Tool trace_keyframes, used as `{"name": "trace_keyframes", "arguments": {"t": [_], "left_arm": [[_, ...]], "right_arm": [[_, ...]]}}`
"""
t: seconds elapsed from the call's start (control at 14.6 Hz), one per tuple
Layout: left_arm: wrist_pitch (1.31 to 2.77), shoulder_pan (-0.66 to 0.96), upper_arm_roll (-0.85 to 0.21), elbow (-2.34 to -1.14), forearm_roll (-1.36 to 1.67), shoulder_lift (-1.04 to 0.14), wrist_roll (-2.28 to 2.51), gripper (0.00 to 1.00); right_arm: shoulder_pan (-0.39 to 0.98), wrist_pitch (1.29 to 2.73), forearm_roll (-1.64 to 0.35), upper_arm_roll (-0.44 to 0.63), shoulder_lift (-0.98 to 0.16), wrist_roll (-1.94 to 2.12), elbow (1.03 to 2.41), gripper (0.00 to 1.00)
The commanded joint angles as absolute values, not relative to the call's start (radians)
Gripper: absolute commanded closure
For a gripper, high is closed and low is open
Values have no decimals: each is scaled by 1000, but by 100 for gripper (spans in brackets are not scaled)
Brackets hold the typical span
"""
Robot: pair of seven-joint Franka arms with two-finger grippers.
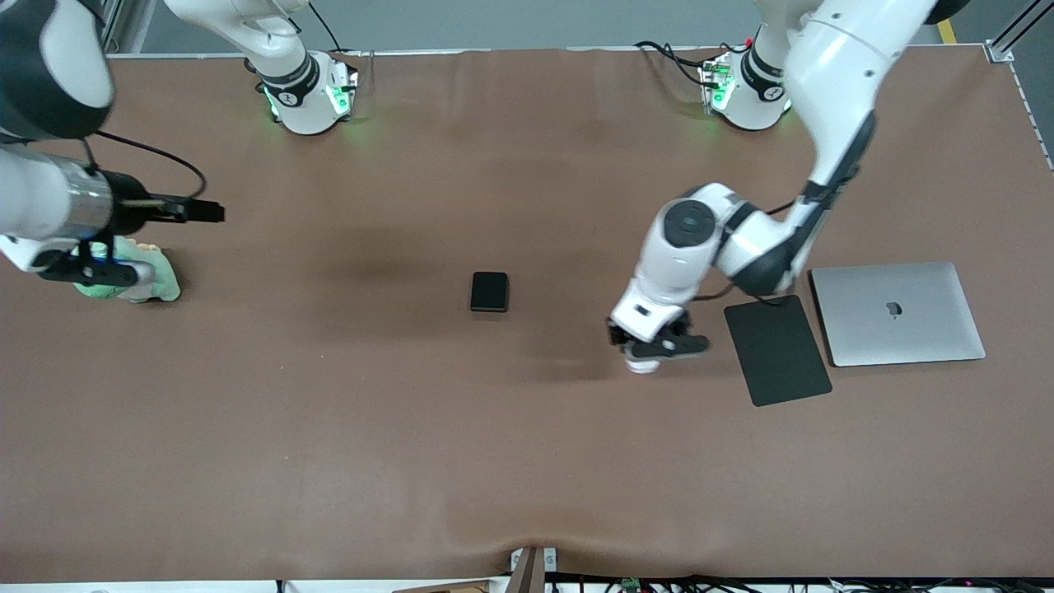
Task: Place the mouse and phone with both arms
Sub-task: 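Carry the mouse to the mouse pad while the right gripper reaches the phone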
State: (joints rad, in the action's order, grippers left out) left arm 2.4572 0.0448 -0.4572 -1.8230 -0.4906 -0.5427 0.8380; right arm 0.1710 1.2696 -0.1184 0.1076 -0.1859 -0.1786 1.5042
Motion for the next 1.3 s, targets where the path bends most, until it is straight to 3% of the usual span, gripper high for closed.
{"name": "trace_keyframes", "arguments": {"t": [0.0, 0.55, 0.82, 1.23], "left_arm": [[2459, -104, -486, -1888, -518, -495, 689, 82], [2461, -350, -499, -1942, -518, -535, 466, 82], [2473, -385, -499, -1956, -518, -578, 449, 81], [2503, -396, -494, -1956, -520, -627, 446, 71]], "right_arm": [[204, 1307, -137, 110, -210, -212, 1502, 0], [374, 1434, -190, 110, -285, -369, 1512, 0], [437, 1534, -199, 110, -342, -437, 1519, 0], [529, 1684, -201, 110, -452, -482, 1520, 0]]}}
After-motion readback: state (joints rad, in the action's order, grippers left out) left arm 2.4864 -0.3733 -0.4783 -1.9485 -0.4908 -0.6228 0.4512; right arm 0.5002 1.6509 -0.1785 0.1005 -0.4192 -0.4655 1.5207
